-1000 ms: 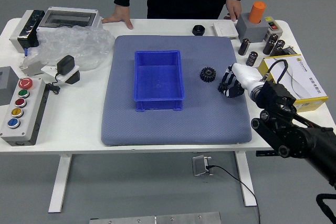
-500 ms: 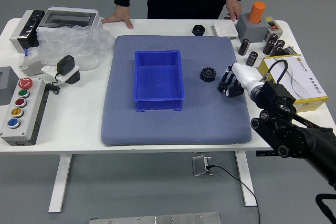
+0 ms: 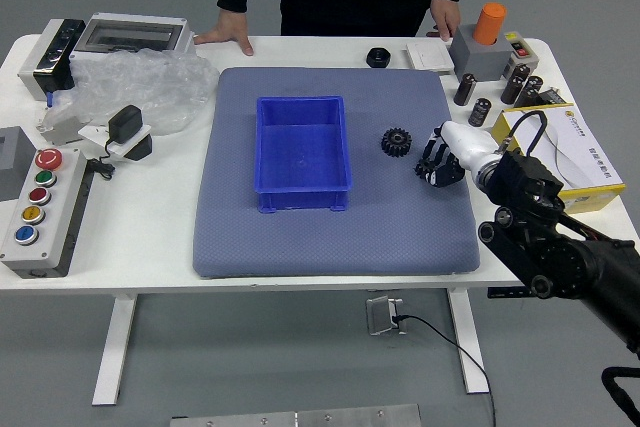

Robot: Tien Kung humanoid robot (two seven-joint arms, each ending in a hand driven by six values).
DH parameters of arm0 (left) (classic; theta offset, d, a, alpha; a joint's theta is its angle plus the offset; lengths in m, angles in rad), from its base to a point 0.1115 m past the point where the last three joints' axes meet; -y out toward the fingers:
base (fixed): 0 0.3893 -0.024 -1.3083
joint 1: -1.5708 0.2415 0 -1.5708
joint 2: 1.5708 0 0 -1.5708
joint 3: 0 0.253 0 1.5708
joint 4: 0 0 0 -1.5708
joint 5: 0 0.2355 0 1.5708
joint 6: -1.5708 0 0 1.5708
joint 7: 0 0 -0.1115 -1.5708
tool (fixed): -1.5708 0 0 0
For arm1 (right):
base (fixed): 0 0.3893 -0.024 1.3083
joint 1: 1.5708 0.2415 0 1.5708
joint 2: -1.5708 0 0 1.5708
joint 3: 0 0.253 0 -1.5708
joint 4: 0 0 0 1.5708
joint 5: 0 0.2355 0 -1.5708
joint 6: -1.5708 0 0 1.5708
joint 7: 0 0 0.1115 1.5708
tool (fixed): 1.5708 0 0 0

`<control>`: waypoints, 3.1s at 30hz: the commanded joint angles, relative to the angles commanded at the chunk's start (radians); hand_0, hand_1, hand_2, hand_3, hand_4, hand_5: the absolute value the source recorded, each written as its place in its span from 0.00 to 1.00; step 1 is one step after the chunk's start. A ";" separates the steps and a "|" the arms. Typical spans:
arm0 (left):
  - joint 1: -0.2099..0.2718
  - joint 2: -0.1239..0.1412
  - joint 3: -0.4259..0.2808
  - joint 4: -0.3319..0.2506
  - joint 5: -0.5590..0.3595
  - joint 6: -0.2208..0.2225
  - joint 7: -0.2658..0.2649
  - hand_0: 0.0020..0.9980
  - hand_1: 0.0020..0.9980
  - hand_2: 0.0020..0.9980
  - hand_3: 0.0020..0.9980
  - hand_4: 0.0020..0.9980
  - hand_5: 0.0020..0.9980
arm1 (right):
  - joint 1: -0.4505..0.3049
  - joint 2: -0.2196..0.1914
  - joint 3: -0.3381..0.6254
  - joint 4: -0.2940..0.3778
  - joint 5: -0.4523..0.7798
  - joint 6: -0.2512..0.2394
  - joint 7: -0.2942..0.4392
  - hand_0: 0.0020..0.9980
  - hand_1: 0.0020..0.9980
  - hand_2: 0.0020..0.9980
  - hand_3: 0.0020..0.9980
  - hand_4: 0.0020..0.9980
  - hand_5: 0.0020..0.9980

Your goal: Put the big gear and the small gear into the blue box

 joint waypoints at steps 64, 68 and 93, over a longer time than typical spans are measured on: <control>0.004 0.005 -0.002 0.000 0.011 -0.003 0.001 0.86 0.83 0.83 0.87 0.78 0.31 | 0.016 0.005 0.115 0.146 -0.138 0.279 -0.146 0.72 0.73 0.83 0.95 0.73 0.07; 0.004 0.004 0.000 0.000 0.009 -0.003 0.001 0.86 0.83 0.83 0.87 0.78 0.31 | 0.024 0.014 0.108 0.119 -0.138 0.269 -0.137 0.71 0.72 0.82 0.93 0.73 0.08; 0.000 0.002 0.002 0.000 0.008 -0.004 0.001 0.86 0.83 0.83 0.87 0.78 0.31 | 0.039 0.045 0.089 0.023 -0.115 0.244 -0.125 0.68 0.64 0.71 0.71 0.77 0.12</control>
